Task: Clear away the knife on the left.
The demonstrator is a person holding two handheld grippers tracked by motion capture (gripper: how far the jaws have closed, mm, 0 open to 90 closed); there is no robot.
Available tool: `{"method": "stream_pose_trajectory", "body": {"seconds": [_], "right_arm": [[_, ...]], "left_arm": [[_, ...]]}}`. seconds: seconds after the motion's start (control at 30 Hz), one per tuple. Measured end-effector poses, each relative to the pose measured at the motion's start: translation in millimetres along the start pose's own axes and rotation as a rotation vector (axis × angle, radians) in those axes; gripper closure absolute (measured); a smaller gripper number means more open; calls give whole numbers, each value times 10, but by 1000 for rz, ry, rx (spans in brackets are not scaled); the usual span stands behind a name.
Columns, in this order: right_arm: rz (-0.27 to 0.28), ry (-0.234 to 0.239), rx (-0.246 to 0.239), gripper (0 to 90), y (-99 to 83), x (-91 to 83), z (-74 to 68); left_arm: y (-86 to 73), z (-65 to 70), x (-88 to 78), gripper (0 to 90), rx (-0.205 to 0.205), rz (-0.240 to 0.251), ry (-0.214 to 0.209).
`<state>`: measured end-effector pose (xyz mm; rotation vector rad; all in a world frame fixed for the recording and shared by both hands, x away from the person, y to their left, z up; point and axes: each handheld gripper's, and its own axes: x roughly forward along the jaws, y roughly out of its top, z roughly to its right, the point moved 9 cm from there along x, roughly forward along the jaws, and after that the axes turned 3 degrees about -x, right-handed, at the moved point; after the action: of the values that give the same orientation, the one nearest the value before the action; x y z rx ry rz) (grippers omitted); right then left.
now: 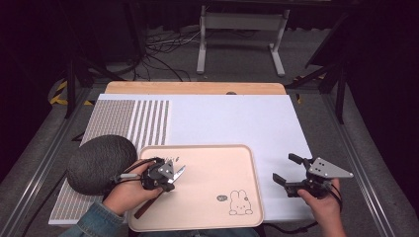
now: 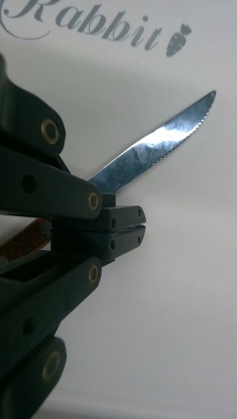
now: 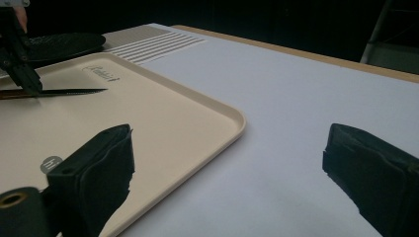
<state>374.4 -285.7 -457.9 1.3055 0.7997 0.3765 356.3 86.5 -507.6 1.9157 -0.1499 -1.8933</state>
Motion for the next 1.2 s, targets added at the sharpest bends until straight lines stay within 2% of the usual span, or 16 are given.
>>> {"method": "stream_pose_trajectory", "body": {"seconds": [0.1,0.17,1.2], "right_arm": [[-5,2,1,61,-8,3,-3],[-4,4,1,61,-8,5,-8],[-17,4,-6,62,-27,22,-14]], "left_arm": [[-19,6,27,900,21,-29,-10],[-30,1,38,900,17,-42,-5],[-194,-91,-30,900,-28,-52,17]]}}
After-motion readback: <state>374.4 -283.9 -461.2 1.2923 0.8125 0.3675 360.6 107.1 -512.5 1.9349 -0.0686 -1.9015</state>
